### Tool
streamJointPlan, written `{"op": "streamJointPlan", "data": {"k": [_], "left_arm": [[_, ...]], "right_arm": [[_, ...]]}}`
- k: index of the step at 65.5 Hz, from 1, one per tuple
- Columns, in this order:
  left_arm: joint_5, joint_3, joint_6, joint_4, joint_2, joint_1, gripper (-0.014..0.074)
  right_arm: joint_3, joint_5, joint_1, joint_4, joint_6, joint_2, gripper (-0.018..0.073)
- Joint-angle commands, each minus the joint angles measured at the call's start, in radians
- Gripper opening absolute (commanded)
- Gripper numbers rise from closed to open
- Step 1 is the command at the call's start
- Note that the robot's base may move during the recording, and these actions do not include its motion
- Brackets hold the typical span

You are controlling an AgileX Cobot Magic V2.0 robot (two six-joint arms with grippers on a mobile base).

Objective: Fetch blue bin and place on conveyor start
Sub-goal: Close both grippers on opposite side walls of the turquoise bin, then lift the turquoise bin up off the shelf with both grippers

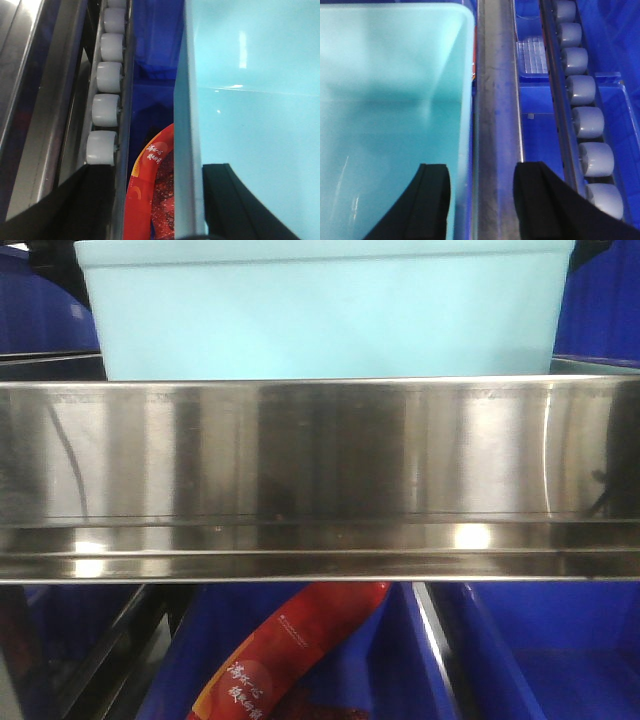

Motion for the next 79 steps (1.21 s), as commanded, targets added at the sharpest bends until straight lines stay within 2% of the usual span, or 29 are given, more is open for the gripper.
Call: {"op": "streamJointPlan", "data": {"k": [1,6,10,19,24,30,44,67,79], "left_arm": [[0.000,-0.007,-0.008,-0.010,-0.006,0.003,0.0292],[0.010,-0.007,-0.008,-0.018,-0.006,0.001,0.0258],[0.018,-0.007,-0.008,-0.023,-0.006,-0.008,0.0197],[0.025,-0.007,-0.008,-0.021,-0.006,-0.038,0.0013],[0.025,-0.007,-0.016,-0.003,-0.006,-0.055,-0.0106],[0.027,-0.007,-0.059,0.020,-0.006,-0.059,-0.0111],[0.087,-0.037,-0.061,0.024,-0.013,-0.061,-0.0111],[0.102,-0.044,-0.065,0.039,-0.147,-0.087,-0.0111],[0.049,0.053,-0.164,0.096,-0.248,-0.129,-0.0111]], "right_arm": [[-0.011,0.001,-0.004,-0.013,-0.003,-0.001,0.0169],[-0.011,0.010,-0.004,-0.013,-0.003,-0.001,0.0090],[-0.011,0.013,-0.004,-0.013,-0.003,-0.001,0.0013],[-0.011,0.029,0.007,-0.023,-0.006,-0.001,-0.0151],[-0.011,0.039,0.018,-0.052,-0.006,-0.001,-0.0165],[-0.011,0.050,0.038,-0.085,-0.006,-0.001,-0.0165],[-0.011,0.057,0.051,-0.094,0.006,-0.035,-0.0165],[0.007,0.065,0.068,-0.098,0.085,-0.179,-0.0165],[0.083,0.053,0.101,-0.187,0.166,-0.284,-0.0165]]}}
